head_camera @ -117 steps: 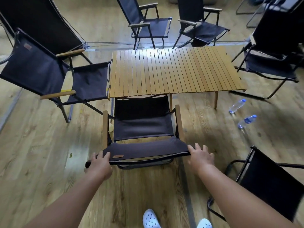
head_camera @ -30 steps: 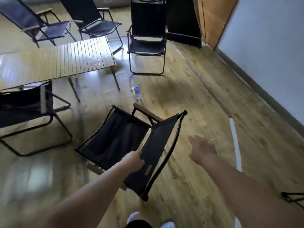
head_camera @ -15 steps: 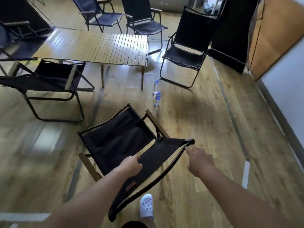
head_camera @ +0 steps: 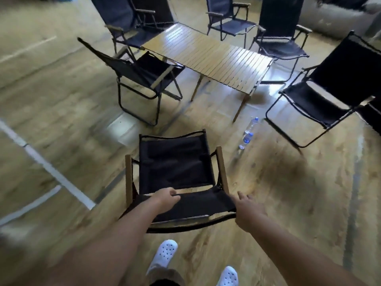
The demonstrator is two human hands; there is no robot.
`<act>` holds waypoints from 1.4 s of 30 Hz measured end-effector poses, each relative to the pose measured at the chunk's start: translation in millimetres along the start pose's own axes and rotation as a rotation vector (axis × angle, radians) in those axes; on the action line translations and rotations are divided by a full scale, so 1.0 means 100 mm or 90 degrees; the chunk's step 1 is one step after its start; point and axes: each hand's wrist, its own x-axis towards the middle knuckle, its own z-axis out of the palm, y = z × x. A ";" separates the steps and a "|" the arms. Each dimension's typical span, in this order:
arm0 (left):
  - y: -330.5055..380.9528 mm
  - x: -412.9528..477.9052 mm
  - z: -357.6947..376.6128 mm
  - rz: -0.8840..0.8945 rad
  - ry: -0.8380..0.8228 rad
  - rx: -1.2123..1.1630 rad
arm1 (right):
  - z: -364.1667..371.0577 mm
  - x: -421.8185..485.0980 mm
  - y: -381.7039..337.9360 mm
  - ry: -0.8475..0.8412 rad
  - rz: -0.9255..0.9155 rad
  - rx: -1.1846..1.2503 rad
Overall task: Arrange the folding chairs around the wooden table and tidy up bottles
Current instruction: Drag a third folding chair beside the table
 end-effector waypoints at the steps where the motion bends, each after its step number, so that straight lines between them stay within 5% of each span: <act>1: -0.06 -0.07 0.02 -0.018 0.024 -0.020 | 0.01 0.03 0.02 0.004 -0.031 -0.018; 5: -0.44 -0.39 0.17 -0.103 0.098 -0.051 | 0.10 0.15 0.09 0.017 -0.122 -0.075; 15: -1.13 -0.84 0.40 -0.222 0.172 0.188 | 0.38 0.32 -0.08 -0.031 -0.101 -0.150; 21: -1.34 -0.61 0.30 -0.174 0.175 0.103 | 0.44 0.41 -0.15 -0.065 -0.069 -0.165; 42: -1.58 0.53 -1.01 -0.055 0.163 0.211 | -0.05 0.81 -0.86 -0.085 0.132 0.024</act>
